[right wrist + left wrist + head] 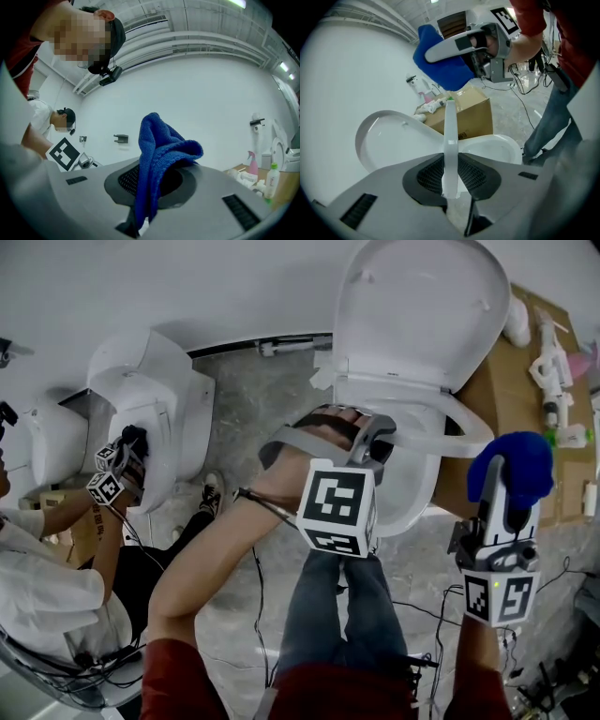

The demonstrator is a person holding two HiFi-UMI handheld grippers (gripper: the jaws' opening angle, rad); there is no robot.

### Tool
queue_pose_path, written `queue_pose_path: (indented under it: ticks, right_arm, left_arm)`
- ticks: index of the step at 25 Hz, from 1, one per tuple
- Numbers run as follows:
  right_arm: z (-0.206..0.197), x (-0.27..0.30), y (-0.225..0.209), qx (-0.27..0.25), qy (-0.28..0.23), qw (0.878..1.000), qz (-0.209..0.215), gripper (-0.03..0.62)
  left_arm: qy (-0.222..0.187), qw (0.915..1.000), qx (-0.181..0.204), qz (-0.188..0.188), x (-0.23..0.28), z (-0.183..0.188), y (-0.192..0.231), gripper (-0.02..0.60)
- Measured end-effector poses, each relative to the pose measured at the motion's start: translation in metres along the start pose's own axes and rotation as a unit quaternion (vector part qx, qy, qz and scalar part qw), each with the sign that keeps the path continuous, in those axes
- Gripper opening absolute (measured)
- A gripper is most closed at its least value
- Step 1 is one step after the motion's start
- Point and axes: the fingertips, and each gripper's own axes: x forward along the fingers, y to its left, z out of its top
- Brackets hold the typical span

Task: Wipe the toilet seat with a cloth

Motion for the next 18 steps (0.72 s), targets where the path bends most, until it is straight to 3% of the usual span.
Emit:
queue_pose_path:
  ticks: [9,18]
  right_arm:
    - [-0.019,-0.014,0.006,0.005,0.025,1.0,0.013,0.054]
    - [-0.054,-0.017,0.015,0.037,0.054,0.998,0.018,0.054]
  left_arm:
    - [0.01,0.997,0.01,-0.076,0.004,-0.004,-0.076,0.115]
    - [0.021,0.9818,-0.011,-0.188,0.02,-0.017,-0.152,0.132]
